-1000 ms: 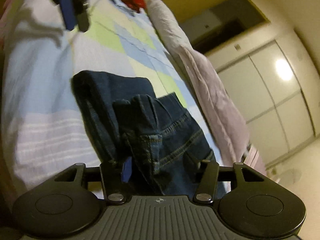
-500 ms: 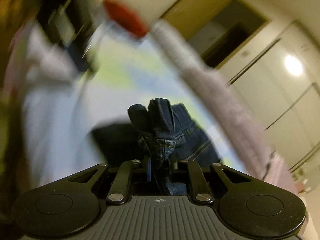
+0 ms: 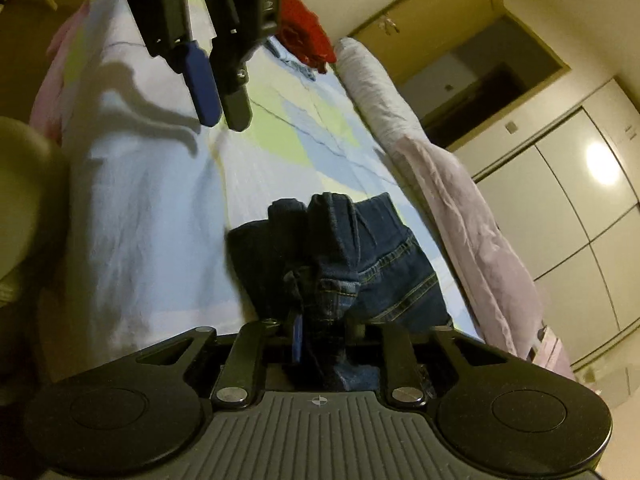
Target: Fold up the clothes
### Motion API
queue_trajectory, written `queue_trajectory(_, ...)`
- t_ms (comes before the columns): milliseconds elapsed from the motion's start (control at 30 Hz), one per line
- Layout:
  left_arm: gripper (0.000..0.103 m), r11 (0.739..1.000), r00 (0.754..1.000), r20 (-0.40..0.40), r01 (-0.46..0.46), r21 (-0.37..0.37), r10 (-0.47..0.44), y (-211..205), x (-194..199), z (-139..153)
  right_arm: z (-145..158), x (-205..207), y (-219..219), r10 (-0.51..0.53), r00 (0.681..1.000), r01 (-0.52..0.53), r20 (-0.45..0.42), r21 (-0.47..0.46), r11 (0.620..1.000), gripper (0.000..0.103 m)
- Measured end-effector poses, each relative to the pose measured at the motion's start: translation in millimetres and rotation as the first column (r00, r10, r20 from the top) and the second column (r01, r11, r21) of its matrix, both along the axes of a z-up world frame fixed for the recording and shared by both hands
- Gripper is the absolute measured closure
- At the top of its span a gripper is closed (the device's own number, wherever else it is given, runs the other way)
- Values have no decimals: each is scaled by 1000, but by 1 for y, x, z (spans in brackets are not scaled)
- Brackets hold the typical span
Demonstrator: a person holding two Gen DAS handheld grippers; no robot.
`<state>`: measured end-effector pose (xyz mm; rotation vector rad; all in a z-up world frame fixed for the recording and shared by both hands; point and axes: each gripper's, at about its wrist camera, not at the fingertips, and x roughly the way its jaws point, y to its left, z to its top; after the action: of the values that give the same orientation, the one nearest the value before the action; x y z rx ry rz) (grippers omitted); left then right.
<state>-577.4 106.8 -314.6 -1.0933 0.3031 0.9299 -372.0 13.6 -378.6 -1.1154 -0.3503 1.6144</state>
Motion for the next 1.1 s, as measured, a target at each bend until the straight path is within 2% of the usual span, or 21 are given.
queue_trajectory(67, 88, 1000, 1000, -12, 8, 21, -8, -2, 3, 8, 10, 4, 1, -17, 999, 17, -37, -8, 1000, 70)
queue_trajectory(133, 88, 998, 999, -29, 38, 52, -37, -5, 11, 19, 24, 16, -8, -43, 992, 45, -123, 11, 999, 43)
queue_trajectory(233, 88, 990, 994, -57, 97, 105, -91, -9, 26, 37, 45, 43, -28, -123, 948, 138, -295, 31, 990, 43)
queue_trajectory(300, 89, 974, 984, -101, 161, 161, -146, -10, 47, 49, 58, 73, -33, -229, 867, 247, -443, -16, 969, 43)
queue_trajectory(367, 90, 950, 968, -148, 229, 211, -201, -11, 71, 58, 63, 99, -38, -304, 784, 324, -541, -61, 944, 49)
queue_trajectory(433, 91, 924, 950, -189, 291, 248, -248, -13, 93, 62, 67, 125, -43, -372, 684, 392, -628, -114, 913, 64)
queue_trajectory(467, 92, 910, 935, -232, 325, 256, -269, -14, 106, 61, 70, 138, -46, -403, 628, 422, -666, -144, 895, 65)
queue_trajectory(533, 97, 881, 897, -321, 393, 264, -304, -17, 130, 57, 74, 164, -51, -458, 506, 475, -731, -208, 855, 65)
queue_trajectory(600, 99, 858, 825, -481, 450, 246, -295, -23, 149, 42, 79, 190, -56, -503, 373, 515, -780, -277, 811, 65)
queue_trajectory(633, 99, 852, 803, -526, 461, 249, -280, -26, 153, 33, 81, 203, -59, -522, 303, 531, -798, -313, 787, 65)
queue_trajectory(667, 98, 846, 778, -570, 471, 252, -264, -28, 156, 24, 80, 211, -60, -540, 258, 539, -801, -345, 769, 65)
queue_trajectory(700, 98, 840, 754, -608, 479, 254, -247, -31, 159, 15, 70, 208, -55, -559, 284, 535, -779, -355, 767, 66)
queue_trajectory(733, 98, 844, 761, -603, 469, 258, -239, -31, 159, 12, 59, 203, -51, -565, 326, 538, -758, -343, 770, 66)
queue_trajectory(800, 98, 841, 756, -611, 473, 261, -236, -31, 159, 12, 41, 194, -43, -576, 399, 543, -713, -323, 775, 66)
queue_trajectory(833, 98, 838, 751, -617, 479, 261, -237, -32, 159, 12, 43, 192, -40, -586, 408, 548, -700, -326, 770, 66)
queue_trajectory(867, 98, 835, 746, -622, 484, 261, -238, -32, 159, 13, 44, 192, -37, -595, 411, 550, -691, -333, 766, 66)
queue_trajectory(933, 99, 843, 753, -612, 476, 252, -242, -29, 159, 18, 50, 197, -36, -609, 385, 535, -694, -370, 760, 66)
queue_trajectory(1000, 100, 855, 777, -575, 461, 239, -257, -22, 157, 33, 60, 204, -40, -610, 354, 524, -709, -390, 757, 66)
queue_trajectory(1033, 100, 859, 791, -552, 454, 239, -264, -17, 157, 41, 65, 208, -37, -595, 350, 525, -724, -375, 764, 66)
queue_trajectory(1100, 100, 851, 804, -528, 458, 256, -274, -4, 167, 53, 76, 215, -31, -562, 340, 524, -754, -344, 779, 66)
